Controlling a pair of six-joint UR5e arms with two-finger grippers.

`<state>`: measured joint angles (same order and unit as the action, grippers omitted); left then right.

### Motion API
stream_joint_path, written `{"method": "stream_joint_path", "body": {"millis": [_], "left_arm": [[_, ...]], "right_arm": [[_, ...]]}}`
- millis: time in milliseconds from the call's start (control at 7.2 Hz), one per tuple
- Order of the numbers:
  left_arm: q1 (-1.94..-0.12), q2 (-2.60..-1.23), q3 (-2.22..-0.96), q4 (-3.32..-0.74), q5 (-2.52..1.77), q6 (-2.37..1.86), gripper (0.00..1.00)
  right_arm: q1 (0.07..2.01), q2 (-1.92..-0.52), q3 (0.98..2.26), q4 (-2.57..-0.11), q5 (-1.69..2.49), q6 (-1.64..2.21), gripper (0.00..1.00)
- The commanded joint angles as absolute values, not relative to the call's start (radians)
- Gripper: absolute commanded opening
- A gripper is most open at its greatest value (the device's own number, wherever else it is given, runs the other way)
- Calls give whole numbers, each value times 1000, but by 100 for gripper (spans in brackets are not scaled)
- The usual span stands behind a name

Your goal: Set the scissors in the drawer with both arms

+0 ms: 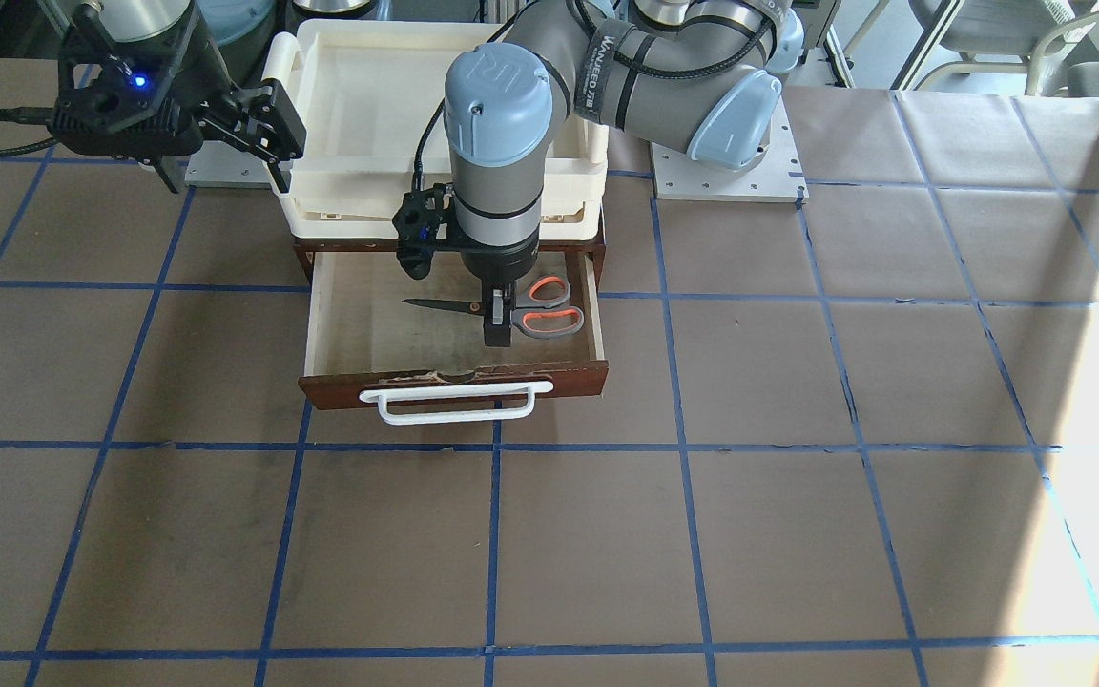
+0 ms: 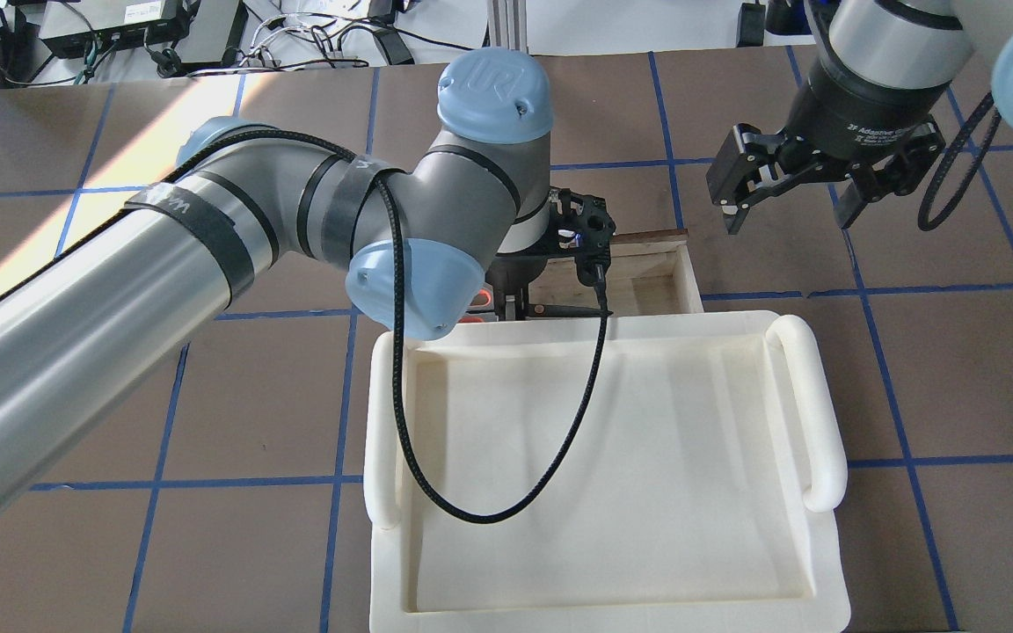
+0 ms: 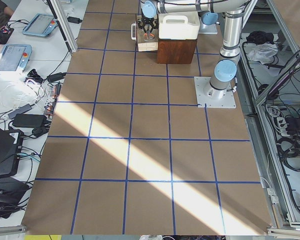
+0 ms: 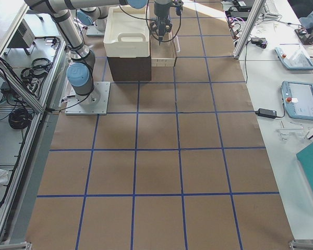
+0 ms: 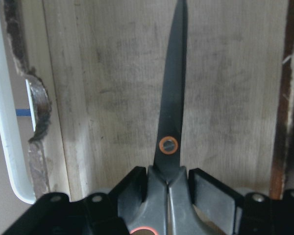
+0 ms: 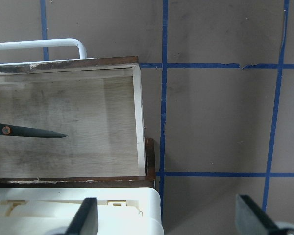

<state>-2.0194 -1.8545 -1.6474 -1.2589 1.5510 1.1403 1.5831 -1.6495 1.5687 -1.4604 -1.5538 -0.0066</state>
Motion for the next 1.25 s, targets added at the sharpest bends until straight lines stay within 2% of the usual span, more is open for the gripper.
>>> {"method": "stream_joint_path", "body": {"millis": [0,278,417,556,694,1111], "left_arm": [[-2022,-1864,-1661,-1246,1551,1146,0],[-2022,-1873,-1661,-1244,1552,1141,0],[-2023,-1876,-1661,-1244,1554,1137,27],[-2023,-1875,-1660,-1235,1552,1135,84],[-2023,-1868,-1658,-1215,1552,1135,93],[-2016,-1827,-1632,-1224,1549,1036,93]], "right_arm": [[1585,-1649,1569,-1462,-1552,-8,100],[1585,-1647,1569,-1462,-1552,-9,100],[1585,-1647,1569,-1462,-1554,-9,100],[1586,-1646,1569,-1469,-1554,-8,100],[1586,-1644,1569,-1474,-1554,-8,100],[1586,-1644,1569,-1474,-1554,-6,100]]}}
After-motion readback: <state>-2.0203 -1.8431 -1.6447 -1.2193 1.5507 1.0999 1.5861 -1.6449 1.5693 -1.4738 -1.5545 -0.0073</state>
